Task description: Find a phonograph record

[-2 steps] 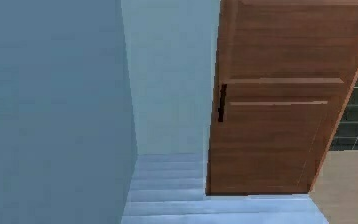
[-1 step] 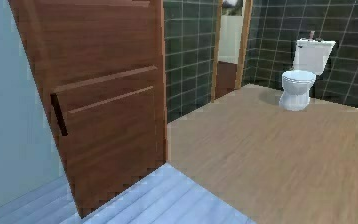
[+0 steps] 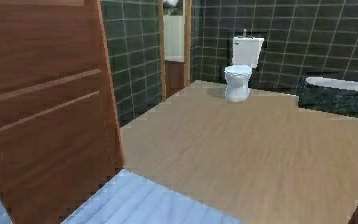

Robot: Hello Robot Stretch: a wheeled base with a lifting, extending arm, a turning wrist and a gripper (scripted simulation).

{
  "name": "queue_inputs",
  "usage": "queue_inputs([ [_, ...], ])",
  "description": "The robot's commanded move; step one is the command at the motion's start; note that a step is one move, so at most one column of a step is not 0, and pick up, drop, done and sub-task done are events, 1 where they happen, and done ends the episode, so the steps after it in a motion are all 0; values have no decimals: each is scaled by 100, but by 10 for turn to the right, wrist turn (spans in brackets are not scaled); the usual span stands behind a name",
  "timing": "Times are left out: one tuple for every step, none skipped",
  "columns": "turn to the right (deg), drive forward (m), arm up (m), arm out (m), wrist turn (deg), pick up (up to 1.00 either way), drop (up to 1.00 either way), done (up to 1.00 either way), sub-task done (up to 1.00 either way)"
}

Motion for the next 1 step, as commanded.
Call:
queue_inputs([
  [0, 100, 0, 0, 0, 0, 0, 0, 0],
])
